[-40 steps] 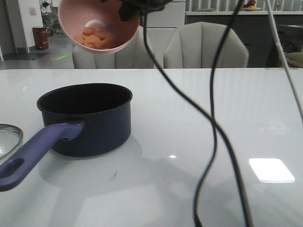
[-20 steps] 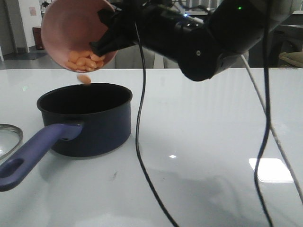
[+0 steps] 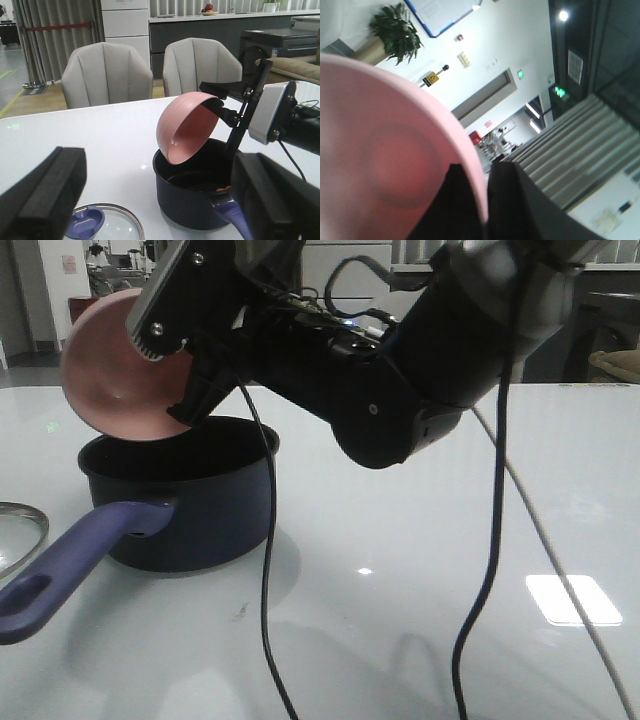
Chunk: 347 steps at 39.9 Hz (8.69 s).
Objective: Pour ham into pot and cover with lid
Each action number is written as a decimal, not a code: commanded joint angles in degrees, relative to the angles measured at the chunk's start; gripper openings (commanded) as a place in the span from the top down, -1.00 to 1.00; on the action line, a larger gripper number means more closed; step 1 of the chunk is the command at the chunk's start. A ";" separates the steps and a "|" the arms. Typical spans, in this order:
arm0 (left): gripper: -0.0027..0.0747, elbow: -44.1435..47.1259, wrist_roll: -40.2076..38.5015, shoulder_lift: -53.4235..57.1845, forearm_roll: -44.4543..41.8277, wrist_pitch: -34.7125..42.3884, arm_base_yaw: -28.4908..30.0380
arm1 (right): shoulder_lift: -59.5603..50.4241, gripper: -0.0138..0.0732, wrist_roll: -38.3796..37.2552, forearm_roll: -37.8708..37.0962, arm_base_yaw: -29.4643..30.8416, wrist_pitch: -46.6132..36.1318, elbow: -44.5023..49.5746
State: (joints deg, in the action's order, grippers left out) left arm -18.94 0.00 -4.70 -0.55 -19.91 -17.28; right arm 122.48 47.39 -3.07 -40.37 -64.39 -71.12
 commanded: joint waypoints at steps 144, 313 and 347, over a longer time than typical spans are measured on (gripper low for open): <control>-0.67 -1.45 0.00 -0.56 0.55 4.54 -0.47 | -111.98 -0.47 -25.20 27.12 21.53 63.95 59.99; 0.03 -75.68 -5.44 -105.36 1.26 -50.87 19.02 | -112.24 0.35 -25.20 27.19 21.53 65.88 60.93; 0.03 -90.56 -1.54 -104.24 2.00 -52.77 -4.18 | -112.24 0.35 -25.20 27.19 21.53 65.88 60.93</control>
State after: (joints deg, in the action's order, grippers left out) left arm -107.52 -1.55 -110.99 1.79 -71.87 -19.67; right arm 9.81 21.75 24.10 -18.69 5.49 -8.58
